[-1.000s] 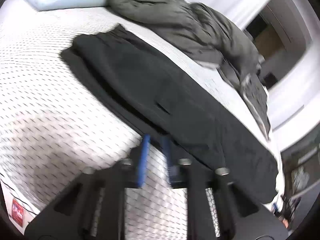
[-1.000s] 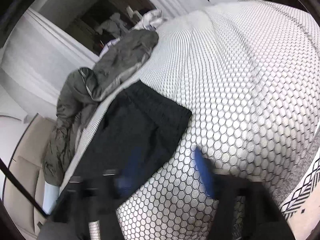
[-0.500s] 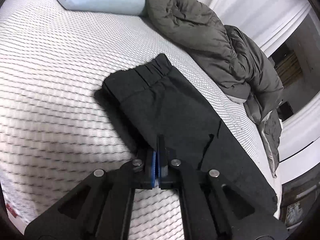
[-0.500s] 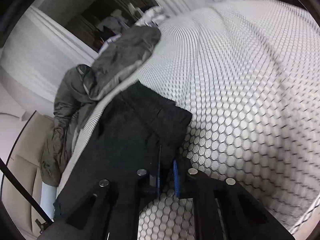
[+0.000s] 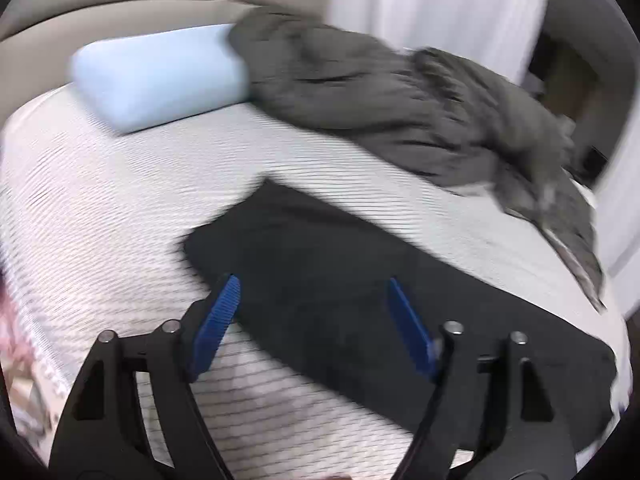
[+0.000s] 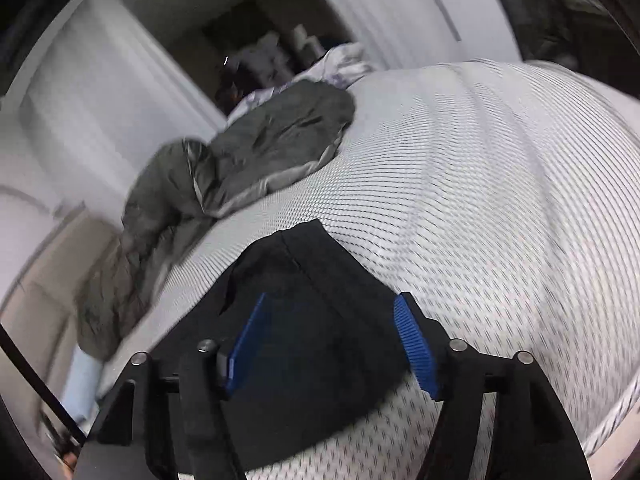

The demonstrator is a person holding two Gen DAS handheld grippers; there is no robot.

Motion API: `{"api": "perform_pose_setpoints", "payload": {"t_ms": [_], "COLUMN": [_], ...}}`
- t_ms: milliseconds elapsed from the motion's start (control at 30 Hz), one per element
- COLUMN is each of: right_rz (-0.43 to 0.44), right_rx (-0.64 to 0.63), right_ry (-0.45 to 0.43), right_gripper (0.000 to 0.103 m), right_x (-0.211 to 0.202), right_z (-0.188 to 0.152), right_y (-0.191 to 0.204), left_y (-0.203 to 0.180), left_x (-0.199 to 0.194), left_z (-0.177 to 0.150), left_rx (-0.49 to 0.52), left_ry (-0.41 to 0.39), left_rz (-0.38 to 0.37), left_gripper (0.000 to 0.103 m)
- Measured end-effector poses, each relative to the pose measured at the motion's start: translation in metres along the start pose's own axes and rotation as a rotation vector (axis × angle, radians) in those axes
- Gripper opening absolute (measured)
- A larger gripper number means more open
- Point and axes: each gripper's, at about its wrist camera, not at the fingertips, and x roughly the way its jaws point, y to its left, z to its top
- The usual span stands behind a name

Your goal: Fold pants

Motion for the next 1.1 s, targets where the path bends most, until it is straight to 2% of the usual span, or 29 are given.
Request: {"api": "perform_pose_setpoints", "payload": {"t_ms": [67, 167, 333, 400, 433, 533, 600, 667, 700, 733, 767, 833, 867, 933, 1000, 1100], "right_rz": [-0.005, -0.051, -0.087, -0.096, -0.071, -0.126, -0.182, -0.239, -0.261, -0.266, -0.242, -0.179, -0.150, -0.095, -0.036, -0.005], "right_rx": [-0.052, -0.125, -0.196, -0.240, -0.264, -0.309, -0.323, -0.355, -0.364, -0.372, -0.384, -0.409, -0.419, -0.439, -0.462, -0.521], "right_ry": [0.070, 0.136, 0.216, 0.224, 0.235, 0.186, 0.153, 0.125, 0.109, 0.090, 0.051, 0.014, 0.007, 0.019, 0.067, 0.171], "right_gripper": [0.074, 0.074, 0.073, 0.049, 0.038, 0.034, 0.039, 0.058, 0.063, 0.070, 0.079, 0.092, 0.095, 0.099, 0.100, 0.100], "right_x": [0.032, 0.078, 0.132, 0.146, 0.149, 0.147, 0.144, 0.139, 0.134, 0.126, 0.111, 0.090, 0.079, 0.074, 0.078, 0.103], "right_z": [0.019, 0.042, 0.048, 0.042, 0.039, 0.039, 0.041, 0.039, 0.038, 0.037, 0.033, 0.026, 0.020, 0.007, -0.014, -0.052], "right_y": [0.011, 0.026, 0.031, 0.035, 0.037, 0.044, 0.047, 0.057, 0.063, 0.070, 0.084, 0.108, 0.114, 0.135, 0.158, 0.191], "left_y": [-0.032, -0.072, -0.098, -0.105, -0.105, -0.091, -0.087, -0.091, -0.096, -0.099, -0.110, -0.130, -0.142, -0.161, -0.187, -0.221], "left_x": [0.023, 0.058, 0.108, 0.123, 0.127, 0.134, 0.138, 0.130, 0.119, 0.109, 0.093, 0.075, 0.063, 0.054, 0.052, 0.050], "left_z": [0.005, 0.005, -0.006, -0.010, -0.011, -0.022, -0.025, -0.025, -0.026, -0.026, -0.028, -0.035, -0.043, -0.058, -0.079, -0.107], "left_rx": [0.065, 0.129, 0.152, 0.192, 0.200, 0.221, 0.241, 0.270, 0.290, 0.304, 0.333, 0.378, 0.405, 0.444, 0.504, 0.565], "left_ry": [0.068, 0.135, 0.244, 0.271, 0.273, 0.273, 0.273, 0.252, 0.222, 0.199, 0.160, 0.119, 0.096, 0.100, 0.146, 0.207], "left_rz": [-0.067, -0.119, -0.137, -0.100, -0.082, 0.023, 0.060, 0.057, 0.036, 0.020, -0.016, -0.062, -0.096, -0.136, -0.198, -0.291], "left_gripper": [0.103, 0.102, 0.102, 0.102, 0.102, 0.102, 0.102, 0.102, 0.102, 0.102, 0.102, 0.102, 0.102, 0.102, 0.102, 0.102]}}
